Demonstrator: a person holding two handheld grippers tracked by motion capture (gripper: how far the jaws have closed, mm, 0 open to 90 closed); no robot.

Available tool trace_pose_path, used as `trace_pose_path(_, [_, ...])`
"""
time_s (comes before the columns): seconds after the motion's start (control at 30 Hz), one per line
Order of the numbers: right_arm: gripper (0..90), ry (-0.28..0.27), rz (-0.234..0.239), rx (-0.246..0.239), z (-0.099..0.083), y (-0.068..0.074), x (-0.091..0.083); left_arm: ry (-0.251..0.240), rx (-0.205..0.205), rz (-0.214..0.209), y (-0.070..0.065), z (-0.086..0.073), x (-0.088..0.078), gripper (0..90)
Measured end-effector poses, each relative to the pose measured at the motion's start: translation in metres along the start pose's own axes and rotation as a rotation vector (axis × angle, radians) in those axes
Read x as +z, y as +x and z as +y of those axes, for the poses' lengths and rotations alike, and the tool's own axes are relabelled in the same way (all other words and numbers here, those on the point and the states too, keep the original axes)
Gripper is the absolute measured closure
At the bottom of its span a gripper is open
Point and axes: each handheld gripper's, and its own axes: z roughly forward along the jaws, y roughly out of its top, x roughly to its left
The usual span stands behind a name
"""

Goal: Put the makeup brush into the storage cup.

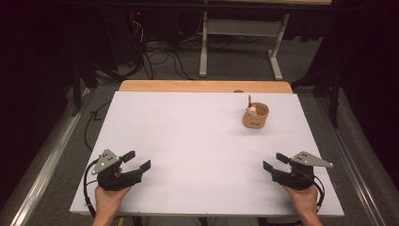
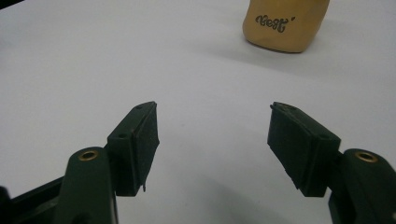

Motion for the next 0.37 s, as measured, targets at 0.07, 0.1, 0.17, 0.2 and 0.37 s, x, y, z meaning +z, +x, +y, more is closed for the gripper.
trace_pose_path(0.07, [35.3,-0.002,0.000,-0.002,0.0000,0.0001,0.0001,0.000,0.001,0.000,0.0000,0.0000,0.0000,26.2])
trace_pose_path(0.1, [35.2,-0.002,0.000,-0.002,0.0000,0.0002,0.0002,0.001,0.002,0.000,-0.0001,0.0000,0.0001,26.2])
trace_pose_path(0.17, [35.2,-0.002,0.000,-0.004,0.0000,0.0001,0.0004,0.000,0.002,-0.002,-0.0004,0.0000,0.0001,26.2])
trace_pose_path(0.2, [35.2,-0.001,-0.001,-0.006,-0.0001,0.0000,0.0005,-0.001,0.002,-0.002,-0.0006,0.0001,0.0000,26.2])
trace_pose_path(0.37, [35.1,-0.001,-0.002,-0.008,0.0000,0.0008,0.0003,-0.002,0.006,-0.002,-0.0010,0.0006,-0.0007,26.3])
